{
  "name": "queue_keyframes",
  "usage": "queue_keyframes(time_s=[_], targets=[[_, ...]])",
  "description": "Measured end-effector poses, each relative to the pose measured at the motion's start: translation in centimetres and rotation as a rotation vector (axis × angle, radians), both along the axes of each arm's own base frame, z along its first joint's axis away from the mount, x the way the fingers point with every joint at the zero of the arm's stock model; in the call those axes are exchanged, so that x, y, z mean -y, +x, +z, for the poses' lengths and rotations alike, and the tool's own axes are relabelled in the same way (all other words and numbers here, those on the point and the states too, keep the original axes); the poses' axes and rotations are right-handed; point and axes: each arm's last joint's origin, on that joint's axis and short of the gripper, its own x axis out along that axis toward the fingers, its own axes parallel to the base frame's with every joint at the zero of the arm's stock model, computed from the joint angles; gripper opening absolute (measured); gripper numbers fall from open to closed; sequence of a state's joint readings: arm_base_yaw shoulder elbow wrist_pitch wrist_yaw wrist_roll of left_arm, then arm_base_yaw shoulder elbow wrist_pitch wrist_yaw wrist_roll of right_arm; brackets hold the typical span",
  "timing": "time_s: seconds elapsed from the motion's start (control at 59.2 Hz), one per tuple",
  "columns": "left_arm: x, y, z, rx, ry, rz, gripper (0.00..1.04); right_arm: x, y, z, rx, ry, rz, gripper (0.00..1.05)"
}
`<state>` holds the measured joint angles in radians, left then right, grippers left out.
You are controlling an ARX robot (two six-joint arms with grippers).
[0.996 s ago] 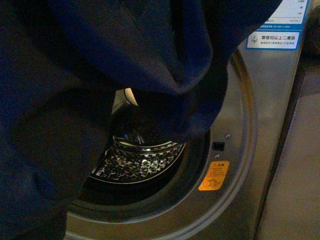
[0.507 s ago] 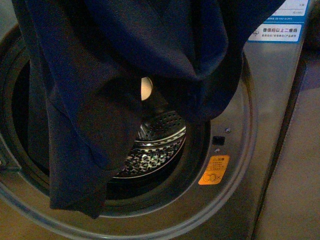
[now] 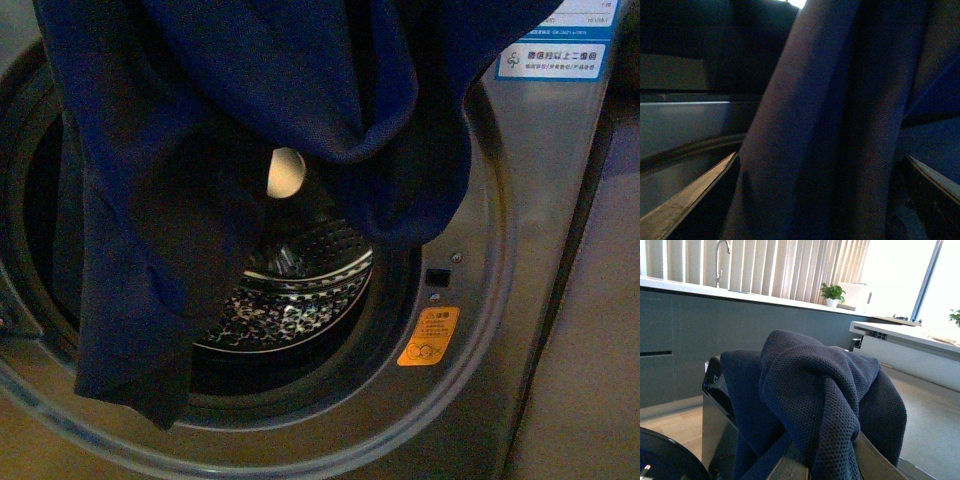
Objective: Put clothes into washing machine
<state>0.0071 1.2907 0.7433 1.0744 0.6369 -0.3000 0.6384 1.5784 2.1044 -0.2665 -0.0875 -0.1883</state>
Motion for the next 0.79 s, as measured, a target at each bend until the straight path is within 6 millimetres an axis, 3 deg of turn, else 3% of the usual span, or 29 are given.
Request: queue_keyframes(time_s=[0.236, 0.523, 0.794], targets=[[-0.3, 1.6, 0.7, 0.019, -0.021, -0.008, 0.98, 0.0, 0.0, 0.0, 0.000, 0.000, 0.000, 0.06], [1.5, -0.1, 1.0, 0.062, 0.007, -0.364, 0.98, 0.0, 0.0, 0.0, 0.000, 0.000, 0.000, 0.06], [1.7, -0.3, 1.1, 0.067, -0.001, -0.387, 0.98, 0.0, 0.0, 0.0, 0.000, 0.000, 0.000, 0.06]])
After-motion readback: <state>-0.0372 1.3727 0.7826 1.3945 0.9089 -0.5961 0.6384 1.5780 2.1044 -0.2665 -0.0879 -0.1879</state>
